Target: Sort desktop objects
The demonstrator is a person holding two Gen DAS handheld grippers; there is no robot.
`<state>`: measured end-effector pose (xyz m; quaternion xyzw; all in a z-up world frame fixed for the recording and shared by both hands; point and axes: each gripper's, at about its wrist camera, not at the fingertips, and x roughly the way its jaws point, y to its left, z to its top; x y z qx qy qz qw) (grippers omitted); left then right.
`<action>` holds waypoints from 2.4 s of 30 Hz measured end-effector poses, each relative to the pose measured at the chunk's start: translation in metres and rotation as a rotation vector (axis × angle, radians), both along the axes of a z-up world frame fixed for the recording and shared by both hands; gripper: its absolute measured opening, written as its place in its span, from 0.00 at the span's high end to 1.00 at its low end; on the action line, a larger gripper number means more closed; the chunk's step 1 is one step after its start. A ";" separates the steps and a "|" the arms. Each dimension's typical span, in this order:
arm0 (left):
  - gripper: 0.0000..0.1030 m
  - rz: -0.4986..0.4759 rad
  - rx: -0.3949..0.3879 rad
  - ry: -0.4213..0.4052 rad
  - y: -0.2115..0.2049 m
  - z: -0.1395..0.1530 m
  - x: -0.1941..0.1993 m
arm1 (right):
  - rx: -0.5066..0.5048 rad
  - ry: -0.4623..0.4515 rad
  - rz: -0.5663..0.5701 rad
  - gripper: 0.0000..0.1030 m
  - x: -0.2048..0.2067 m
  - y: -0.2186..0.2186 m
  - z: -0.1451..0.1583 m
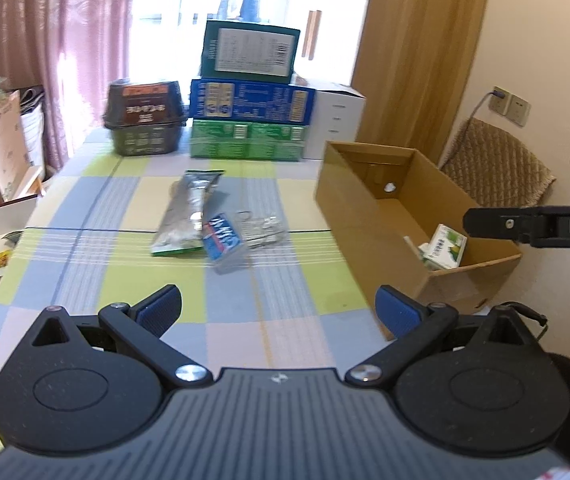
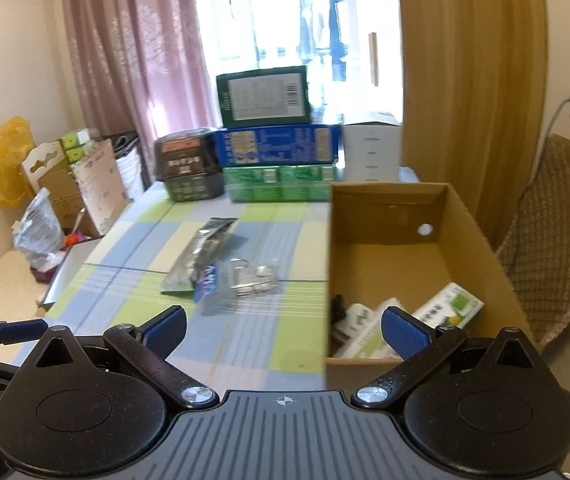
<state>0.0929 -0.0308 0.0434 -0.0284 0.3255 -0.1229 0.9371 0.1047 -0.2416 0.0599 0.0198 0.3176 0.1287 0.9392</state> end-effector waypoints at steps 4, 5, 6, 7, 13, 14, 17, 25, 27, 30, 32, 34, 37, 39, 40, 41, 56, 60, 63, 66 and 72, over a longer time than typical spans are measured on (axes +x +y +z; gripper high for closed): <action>0.02 0.032 0.019 0.006 0.022 -0.004 -0.002 | 0.001 0.016 0.049 0.02 0.008 0.022 -0.008; 0.02 0.040 0.021 0.007 0.028 -0.005 -0.002 | 0.000 0.019 0.060 0.02 0.010 0.028 -0.011; 0.02 0.049 0.023 0.009 0.033 -0.006 -0.001 | -0.001 0.020 0.068 0.02 0.010 0.033 -0.013; 0.02 0.056 0.027 0.012 0.039 -0.007 0.000 | -0.001 0.021 0.079 0.02 0.012 0.037 -0.015; 0.02 0.089 0.064 0.024 0.067 -0.015 0.014 | -0.020 0.024 0.131 0.02 0.027 0.058 -0.032; 0.02 0.092 0.070 0.027 0.071 -0.017 0.018 | -0.022 0.025 0.137 0.02 0.029 0.061 -0.035; 0.02 0.094 0.085 0.041 0.081 -0.026 0.031 | -0.022 0.028 0.148 0.02 0.039 0.066 -0.047; 0.02 0.066 0.096 0.078 0.088 -0.055 0.070 | -0.023 0.058 0.154 0.02 0.075 0.073 -0.081; 0.02 0.060 0.097 0.090 0.087 -0.064 0.080 | -0.012 0.055 0.156 0.02 0.083 0.073 -0.087; 0.02 0.045 0.099 0.108 0.084 -0.077 0.096 | 0.010 0.016 0.156 0.03 0.093 0.072 -0.093; 0.02 0.033 0.093 0.122 0.082 -0.086 0.106 | 0.008 0.012 0.149 0.07 0.102 0.072 -0.096; 0.02 0.028 0.080 0.137 0.079 -0.094 0.117 | 0.005 0.018 0.142 0.14 0.113 0.074 -0.102; 0.02 0.016 0.059 0.149 0.073 -0.102 0.134 | -0.006 0.033 0.131 0.30 0.131 0.076 -0.113; 0.02 0.011 0.044 0.151 0.069 -0.106 0.146 | -0.011 0.051 0.122 0.36 0.142 0.076 -0.121; 0.02 0.008 0.037 0.151 0.067 -0.108 0.152 | -0.012 0.061 0.116 0.37 0.147 0.076 -0.125; 0.02 0.006 0.032 0.152 0.065 -0.109 0.157 | -0.013 0.071 0.105 0.38 0.152 0.075 -0.129; 0.21 -0.043 -0.070 0.194 0.041 -0.136 0.223 | 0.015 0.062 0.051 0.38 0.188 0.062 -0.132; 0.22 -0.061 -0.085 0.192 0.031 -0.139 0.232 | 0.012 0.047 0.050 0.38 0.189 0.061 -0.130; 0.26 -0.065 -0.095 0.208 0.025 -0.146 0.242 | 0.015 0.046 0.045 0.38 0.191 0.058 -0.130; 0.32 -0.057 -0.108 0.238 0.022 -0.155 0.251 | 0.015 0.054 0.044 0.38 0.193 0.057 -0.132; 0.48 -0.045 -0.083 0.252 0.028 -0.159 0.255 | 0.005 0.067 0.068 0.38 0.193 0.062 -0.136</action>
